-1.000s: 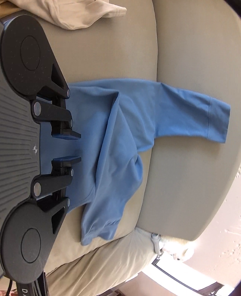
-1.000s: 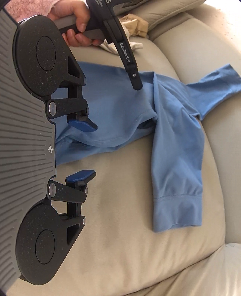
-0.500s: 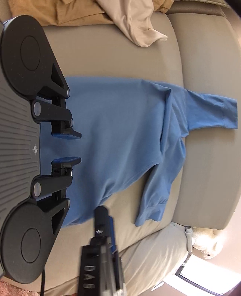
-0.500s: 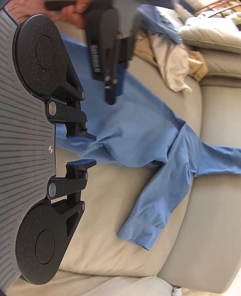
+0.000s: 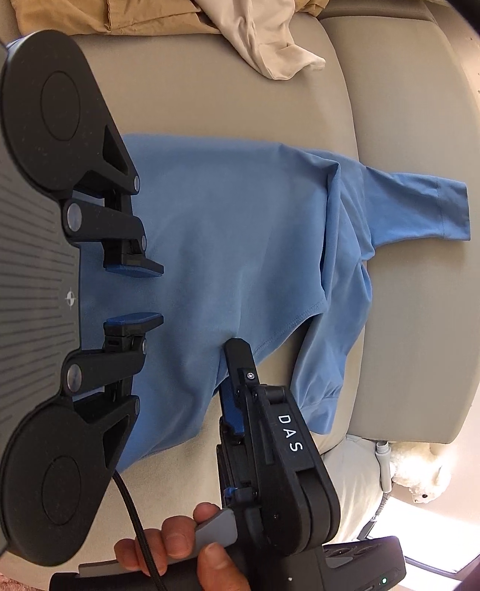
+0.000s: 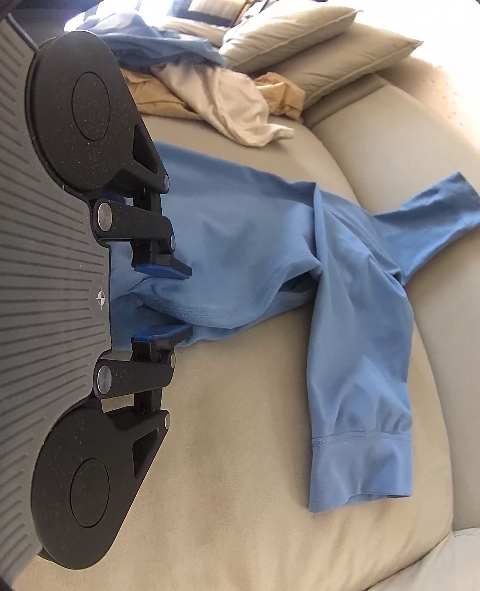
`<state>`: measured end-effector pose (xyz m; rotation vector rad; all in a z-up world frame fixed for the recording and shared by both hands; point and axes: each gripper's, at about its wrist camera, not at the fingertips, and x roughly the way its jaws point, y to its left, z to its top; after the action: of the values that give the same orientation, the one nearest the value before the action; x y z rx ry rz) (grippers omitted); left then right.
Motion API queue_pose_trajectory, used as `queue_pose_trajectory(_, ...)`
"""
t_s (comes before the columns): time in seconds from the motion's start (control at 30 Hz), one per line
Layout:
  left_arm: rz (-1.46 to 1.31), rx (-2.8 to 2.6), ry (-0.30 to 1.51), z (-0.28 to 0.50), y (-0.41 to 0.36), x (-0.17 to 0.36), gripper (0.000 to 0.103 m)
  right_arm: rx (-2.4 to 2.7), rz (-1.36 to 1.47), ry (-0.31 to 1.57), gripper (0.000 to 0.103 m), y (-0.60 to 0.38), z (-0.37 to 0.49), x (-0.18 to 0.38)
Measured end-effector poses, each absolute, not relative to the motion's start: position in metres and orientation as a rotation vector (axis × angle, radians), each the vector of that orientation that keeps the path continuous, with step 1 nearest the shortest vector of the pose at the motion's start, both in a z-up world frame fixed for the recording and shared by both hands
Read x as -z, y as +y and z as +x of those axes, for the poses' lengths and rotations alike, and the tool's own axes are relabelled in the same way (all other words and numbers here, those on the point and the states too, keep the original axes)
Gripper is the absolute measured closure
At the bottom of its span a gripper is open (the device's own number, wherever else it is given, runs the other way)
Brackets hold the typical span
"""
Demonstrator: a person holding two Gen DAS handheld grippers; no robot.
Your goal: Fold clothes
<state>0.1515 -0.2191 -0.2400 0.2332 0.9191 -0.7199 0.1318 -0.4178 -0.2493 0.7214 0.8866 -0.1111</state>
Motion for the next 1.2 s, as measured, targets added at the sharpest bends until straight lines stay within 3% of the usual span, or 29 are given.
queue_pose_trajectory(0.27,0.238,0.732,0.927,0.152,-0.219,0.240,0.084,0.238,0.509,0.884,0.098,-0.411,0.143,0.230)
queue_pose_trajectory(0.33,0.257,0.744,0.912,0.150,-0.219,0.238,0.084,0.227,0.475,0.924,0.082,-0.408,0.147,0.230)
queue_pose_trajectory(0.43,0.256,0.740,0.912,0.145,-0.214,0.227,0.084,0.211,0.463,0.889,0.072,-0.406,0.131,0.210)
queue_pose_trajectory(0.5,0.236,0.726,0.913,0.141,-0.209,0.218,0.084,0.201,0.455,0.866,0.072,-0.405,0.121,0.196)
queue_pose_trajectory(0.6,0.228,0.714,0.906,0.129,-0.207,0.212,0.084,0.071,0.435,0.884,0.082,-0.388,0.109,0.185)
queue_pose_trajectory(0.7,0.243,0.671,0.968,0.126,-0.207,0.218,0.084,0.064,0.351,0.947,0.084,-0.365,0.111,0.204)
queue_pose_trajectory(0.73,0.249,0.661,0.988,0.126,-0.206,0.220,0.084,0.100,0.296,0.981,0.102,-0.359,0.112,0.214)
queue_pose_trajectory(0.8,0.263,0.647,1.013,0.126,-0.198,0.219,0.082,0.209,0.196,1.009,0.103,-0.359,0.102,0.227)
queue_pose_trajectory(0.83,0.258,0.647,1.015,0.125,-0.193,0.214,0.082,0.264,0.234,1.009,0.099,-0.364,0.093,0.221)
queue_pose_trajectory(0.9,0.237,0.641,1.013,0.120,-0.181,0.204,0.082,0.325,0.269,1.002,0.078,-0.371,0.075,0.207)
queue_pose_trajectory(1.07,0.219,0.636,0.994,0.098,-0.160,0.182,0.082,0.130,0.362,1.032,0.073,-0.370,0.027,0.179)
queue_pose_trajectory(1.13,0.223,0.657,0.988,0.081,-0.155,0.173,0.080,0.066,0.347,1.060,0.060,-0.355,0.011,0.175)
queue_pose_trajectory(1.2,0.241,0.672,0.996,0.063,-0.154,0.170,0.076,0.028,0.367,1.093,0.054,-0.342,-0.003,0.178)
